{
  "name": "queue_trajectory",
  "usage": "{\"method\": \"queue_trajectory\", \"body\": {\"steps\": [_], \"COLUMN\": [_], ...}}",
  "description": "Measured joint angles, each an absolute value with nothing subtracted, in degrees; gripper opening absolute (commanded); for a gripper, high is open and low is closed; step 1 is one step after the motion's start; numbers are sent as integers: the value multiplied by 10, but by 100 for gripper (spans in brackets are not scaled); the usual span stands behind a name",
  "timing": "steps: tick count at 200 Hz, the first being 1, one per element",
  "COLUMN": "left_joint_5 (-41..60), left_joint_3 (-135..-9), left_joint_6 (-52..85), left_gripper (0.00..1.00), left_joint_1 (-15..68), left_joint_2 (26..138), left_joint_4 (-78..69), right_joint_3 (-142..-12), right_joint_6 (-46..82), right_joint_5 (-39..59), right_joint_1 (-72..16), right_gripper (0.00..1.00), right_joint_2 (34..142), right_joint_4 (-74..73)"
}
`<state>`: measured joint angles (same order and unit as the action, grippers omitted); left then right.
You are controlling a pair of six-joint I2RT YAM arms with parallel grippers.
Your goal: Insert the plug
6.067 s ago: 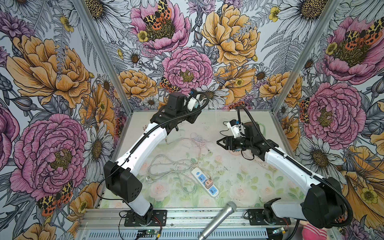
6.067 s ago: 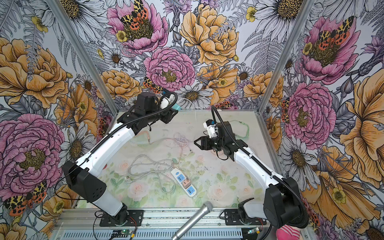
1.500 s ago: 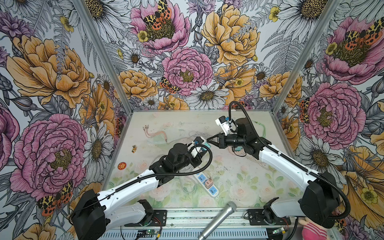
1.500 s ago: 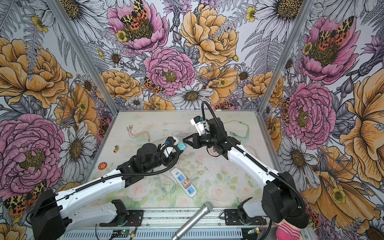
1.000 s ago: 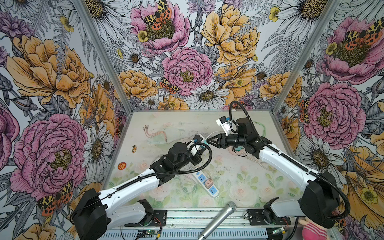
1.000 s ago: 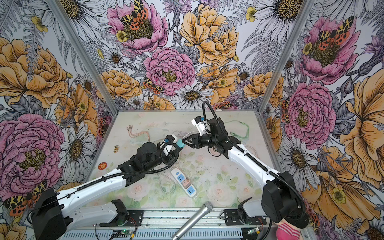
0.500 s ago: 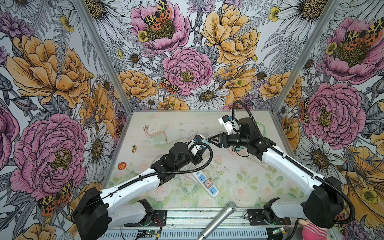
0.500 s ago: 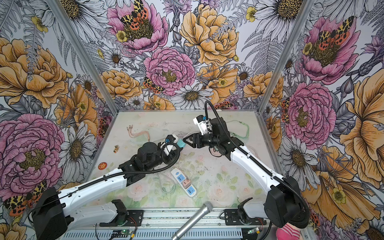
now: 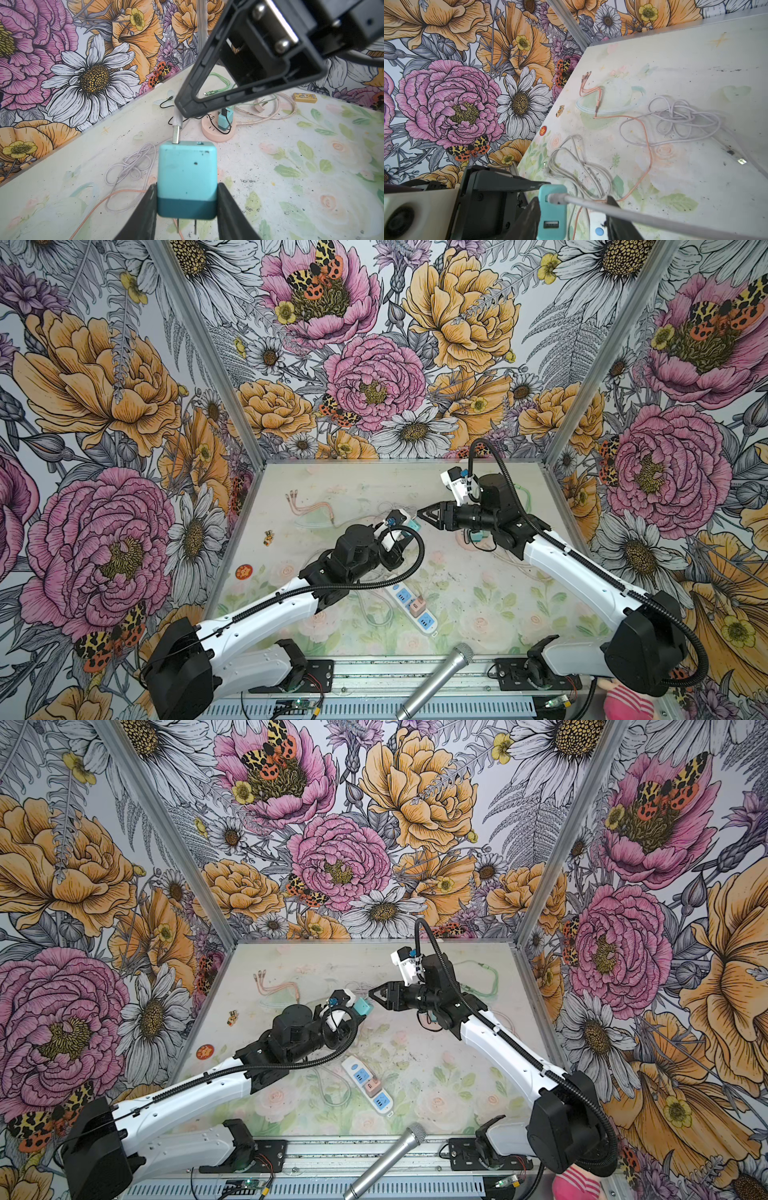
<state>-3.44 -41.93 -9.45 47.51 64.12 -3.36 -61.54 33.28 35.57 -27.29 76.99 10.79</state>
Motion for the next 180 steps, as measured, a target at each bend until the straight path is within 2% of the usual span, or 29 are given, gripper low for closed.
{"method": "queue_trajectory", "body": {"steps": [33,73,180], "left_joint_5": [-34,-34,-35], "left_joint_3": [-419,-419,-419], "left_joint_6": [-95,-96,-96], "left_gripper": [16,15,14], "left_joint_1": [478,478,479], "left_joint_2": [641,641,652], "left_joint_4": [-34,-34,-35], "right_joint_3": [-600,-594,-594], "right_joint_6": [375,396,396], "right_joint_5": [365,372,375], "right_joint_1": [-269,-267,-270], "right_gripper": [42,41,30], "right_joint_2": [771,788,789], "right_joint_4": [43,19,25]}}
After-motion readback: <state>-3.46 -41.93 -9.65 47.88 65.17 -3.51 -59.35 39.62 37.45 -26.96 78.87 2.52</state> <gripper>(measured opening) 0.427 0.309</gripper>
